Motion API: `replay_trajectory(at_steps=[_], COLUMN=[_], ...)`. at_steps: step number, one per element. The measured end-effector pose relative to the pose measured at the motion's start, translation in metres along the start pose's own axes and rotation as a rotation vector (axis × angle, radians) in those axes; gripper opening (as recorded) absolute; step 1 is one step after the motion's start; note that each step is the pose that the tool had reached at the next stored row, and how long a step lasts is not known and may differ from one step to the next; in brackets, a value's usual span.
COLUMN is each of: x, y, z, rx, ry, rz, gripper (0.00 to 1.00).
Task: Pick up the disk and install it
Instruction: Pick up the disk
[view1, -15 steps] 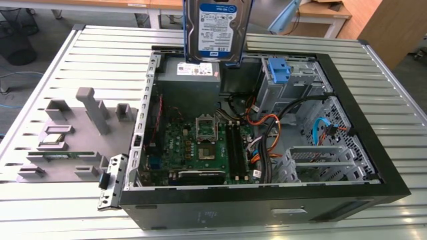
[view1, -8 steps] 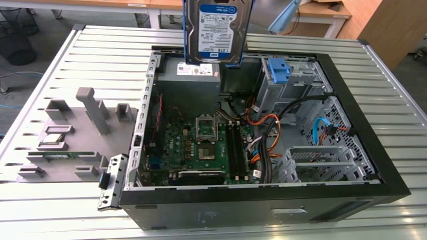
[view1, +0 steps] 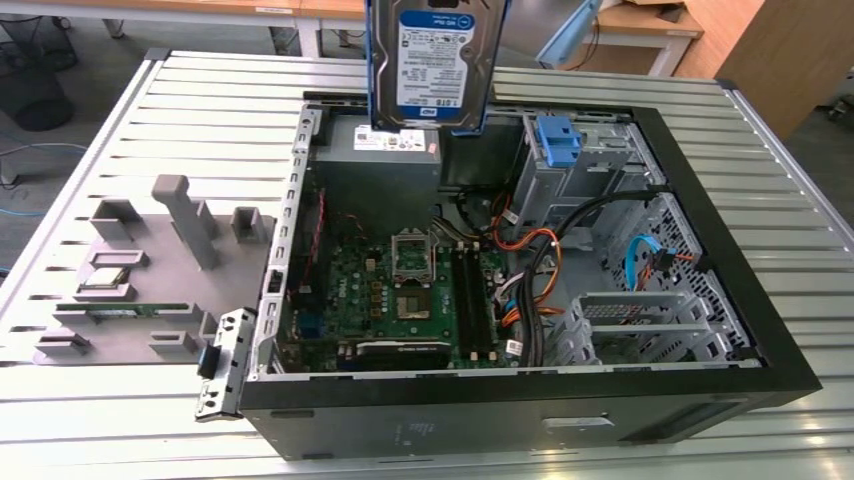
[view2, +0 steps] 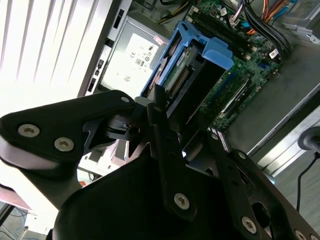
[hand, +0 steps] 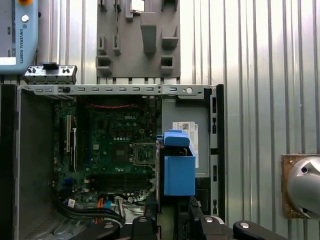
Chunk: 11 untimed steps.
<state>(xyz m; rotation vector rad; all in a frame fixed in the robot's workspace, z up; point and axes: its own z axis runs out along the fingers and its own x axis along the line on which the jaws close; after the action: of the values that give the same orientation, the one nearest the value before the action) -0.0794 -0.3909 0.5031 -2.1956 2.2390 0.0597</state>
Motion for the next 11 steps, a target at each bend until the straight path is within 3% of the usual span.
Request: replay_trajectory(at_steps=[11], x=[0.0081], y=[-0.0001], z=[-0.0002], rx=[0.0001], ry=[-0.0001], rz=[0.0], gripper=[0.35])
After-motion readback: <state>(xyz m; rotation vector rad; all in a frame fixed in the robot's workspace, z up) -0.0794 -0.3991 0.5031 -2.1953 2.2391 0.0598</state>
